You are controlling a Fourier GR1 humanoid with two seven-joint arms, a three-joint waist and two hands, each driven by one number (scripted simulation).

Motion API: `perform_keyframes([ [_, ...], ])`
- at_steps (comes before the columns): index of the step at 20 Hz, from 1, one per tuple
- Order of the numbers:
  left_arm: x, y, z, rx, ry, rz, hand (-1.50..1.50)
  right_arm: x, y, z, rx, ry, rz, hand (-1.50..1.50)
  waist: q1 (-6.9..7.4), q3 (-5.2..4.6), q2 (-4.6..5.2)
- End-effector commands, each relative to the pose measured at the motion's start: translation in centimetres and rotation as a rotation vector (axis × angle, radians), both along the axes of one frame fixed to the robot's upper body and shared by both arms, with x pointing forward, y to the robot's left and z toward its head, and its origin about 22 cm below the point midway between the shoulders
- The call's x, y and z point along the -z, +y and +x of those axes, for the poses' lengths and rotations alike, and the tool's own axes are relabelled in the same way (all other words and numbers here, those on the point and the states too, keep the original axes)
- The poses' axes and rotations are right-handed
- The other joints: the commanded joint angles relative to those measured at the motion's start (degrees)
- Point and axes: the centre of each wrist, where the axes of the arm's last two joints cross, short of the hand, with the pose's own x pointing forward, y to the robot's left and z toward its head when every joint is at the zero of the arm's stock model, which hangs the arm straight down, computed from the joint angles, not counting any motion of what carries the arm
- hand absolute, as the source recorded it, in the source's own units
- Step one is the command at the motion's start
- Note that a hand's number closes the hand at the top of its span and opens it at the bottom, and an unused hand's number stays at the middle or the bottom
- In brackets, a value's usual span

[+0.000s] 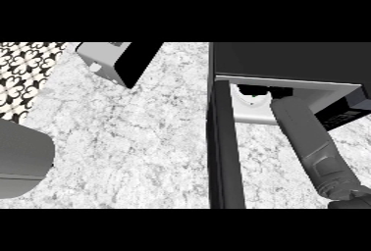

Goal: Pick up the milk, place it into the microwave and close the microwave

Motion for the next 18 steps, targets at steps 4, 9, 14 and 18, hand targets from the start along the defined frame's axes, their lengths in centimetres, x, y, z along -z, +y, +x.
perform_keyframes([
  [4,0.1,-0.7,1.0,0.015,-0.012,-0.005,-1.50,-1.6,-1.7,0.9,0.090,-0.076,-0.138,1.50,1.30,-0.18,0.52],
  [9,0.3,-0.1,1.3,0.041,0.010,0.011,-1.50,-1.1,-3.8,0.5,0.183,-0.051,-0.199,1.50,2.39,-0.18,1.04],
  [14,0.0,-0.1,1.3,0.023,-0.001,0.041,-1.50,0.5,-8.8,-1.4,0.539,0.059,-0.316,-1.50,2.84,-0.42,1.56],
  [18,0.4,0.1,1.7,0.025,0.024,0.049,-1.50,-0.4,-5.2,-0.1,0.267,-0.045,-0.298,-1.50,2.94,0.05,1.33],
])
